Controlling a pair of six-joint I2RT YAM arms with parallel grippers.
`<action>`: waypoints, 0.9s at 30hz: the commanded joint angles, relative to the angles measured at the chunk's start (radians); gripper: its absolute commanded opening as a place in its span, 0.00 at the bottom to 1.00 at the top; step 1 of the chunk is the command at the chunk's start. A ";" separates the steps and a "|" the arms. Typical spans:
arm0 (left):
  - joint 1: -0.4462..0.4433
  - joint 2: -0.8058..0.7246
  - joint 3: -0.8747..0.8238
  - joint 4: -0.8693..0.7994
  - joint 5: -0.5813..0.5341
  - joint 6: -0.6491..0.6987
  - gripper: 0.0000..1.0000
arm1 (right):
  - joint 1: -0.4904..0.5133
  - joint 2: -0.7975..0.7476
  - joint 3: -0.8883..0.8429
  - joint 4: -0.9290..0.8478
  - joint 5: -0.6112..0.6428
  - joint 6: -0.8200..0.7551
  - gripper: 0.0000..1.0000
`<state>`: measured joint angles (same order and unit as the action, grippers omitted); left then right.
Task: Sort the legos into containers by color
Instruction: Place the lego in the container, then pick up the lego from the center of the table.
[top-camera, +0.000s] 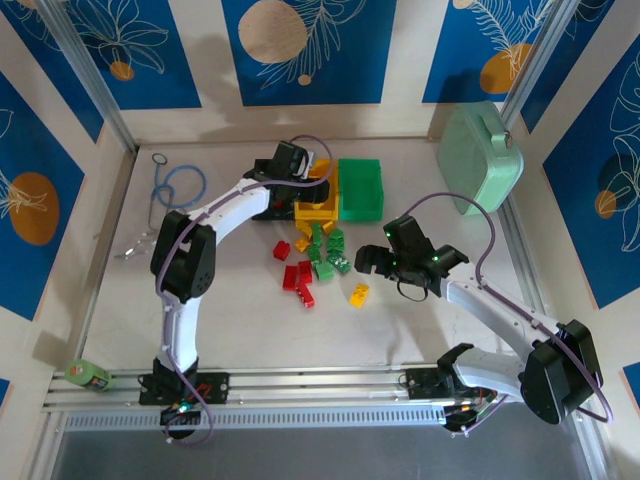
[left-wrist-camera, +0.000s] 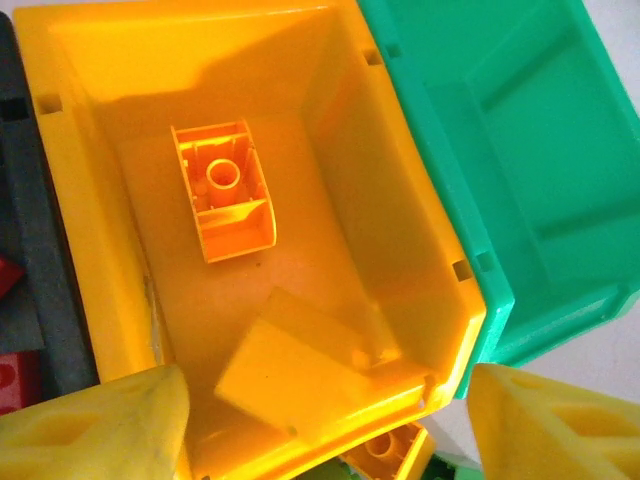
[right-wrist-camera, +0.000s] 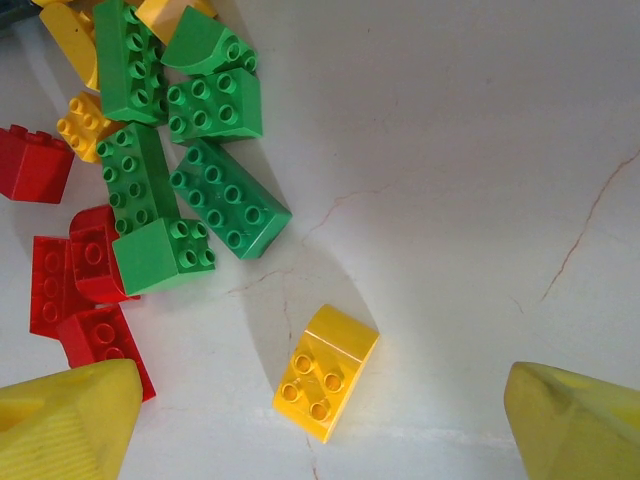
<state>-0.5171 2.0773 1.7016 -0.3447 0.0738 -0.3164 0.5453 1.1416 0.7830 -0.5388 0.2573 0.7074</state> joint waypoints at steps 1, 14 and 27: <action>0.005 -0.023 0.030 -0.026 -0.006 0.005 0.76 | -0.005 -0.019 -0.014 -0.014 -0.016 -0.002 0.94; -0.004 -0.323 -0.297 0.120 -0.017 -0.028 0.74 | 0.001 0.045 0.009 0.000 -0.052 -0.030 0.94; -0.007 -0.655 -0.720 0.188 -0.072 -0.091 0.71 | 0.062 0.295 0.179 -0.031 -0.055 -0.128 0.79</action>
<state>-0.5201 1.4868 1.0378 -0.1852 0.0303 -0.3767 0.5987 1.3941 0.9131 -0.5465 0.2195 0.6270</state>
